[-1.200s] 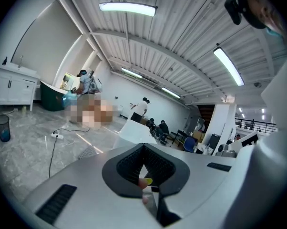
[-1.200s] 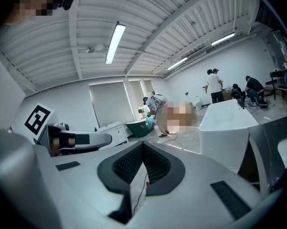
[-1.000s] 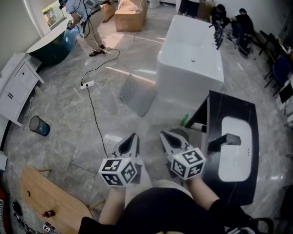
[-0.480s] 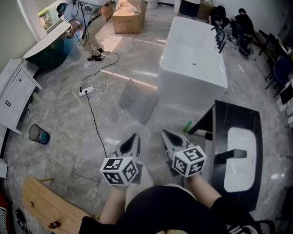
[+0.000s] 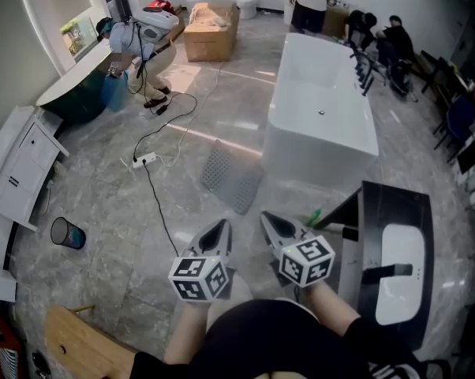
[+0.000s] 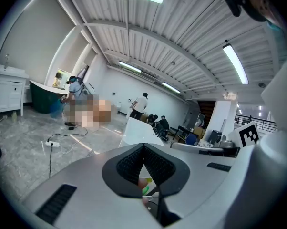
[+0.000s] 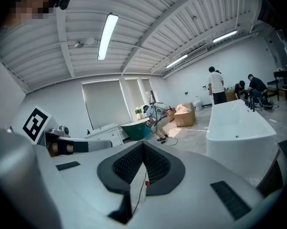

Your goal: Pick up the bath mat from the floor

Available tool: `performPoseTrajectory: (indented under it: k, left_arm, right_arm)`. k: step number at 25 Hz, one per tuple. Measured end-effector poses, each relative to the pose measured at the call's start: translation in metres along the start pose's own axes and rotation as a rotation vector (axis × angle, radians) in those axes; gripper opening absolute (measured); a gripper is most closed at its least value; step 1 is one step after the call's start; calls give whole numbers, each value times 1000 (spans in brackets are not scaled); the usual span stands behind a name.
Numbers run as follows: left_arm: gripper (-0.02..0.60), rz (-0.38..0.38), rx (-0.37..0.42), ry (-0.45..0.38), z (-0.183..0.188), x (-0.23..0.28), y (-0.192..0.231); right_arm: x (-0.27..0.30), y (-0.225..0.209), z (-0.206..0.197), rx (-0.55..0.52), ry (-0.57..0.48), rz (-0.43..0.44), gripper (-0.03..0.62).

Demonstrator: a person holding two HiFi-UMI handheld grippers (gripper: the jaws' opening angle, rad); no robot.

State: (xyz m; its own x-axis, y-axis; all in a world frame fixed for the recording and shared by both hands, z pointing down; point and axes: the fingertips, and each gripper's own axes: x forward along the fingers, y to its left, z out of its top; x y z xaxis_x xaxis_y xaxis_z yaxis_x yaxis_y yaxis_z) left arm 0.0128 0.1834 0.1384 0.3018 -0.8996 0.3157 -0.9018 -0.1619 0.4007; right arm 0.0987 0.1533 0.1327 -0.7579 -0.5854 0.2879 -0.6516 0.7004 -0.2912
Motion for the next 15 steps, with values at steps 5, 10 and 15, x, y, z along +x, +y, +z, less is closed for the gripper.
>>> performPoseTrajectory:
  k: [5, 10, 15]
  left_arm:
    - [0, -12, -4, -3, 19, 15, 34]
    - [0, -21, -9, 0, 37, 33, 71]
    - [0, -36, -3, 14, 49, 52, 100]
  right_arm:
    - [40, 5, 10, -5, 3, 3, 11]
    - [83, 7, 22, -11, 4, -3, 11]
    - [120, 2, 28, -13, 8, -20, 11]
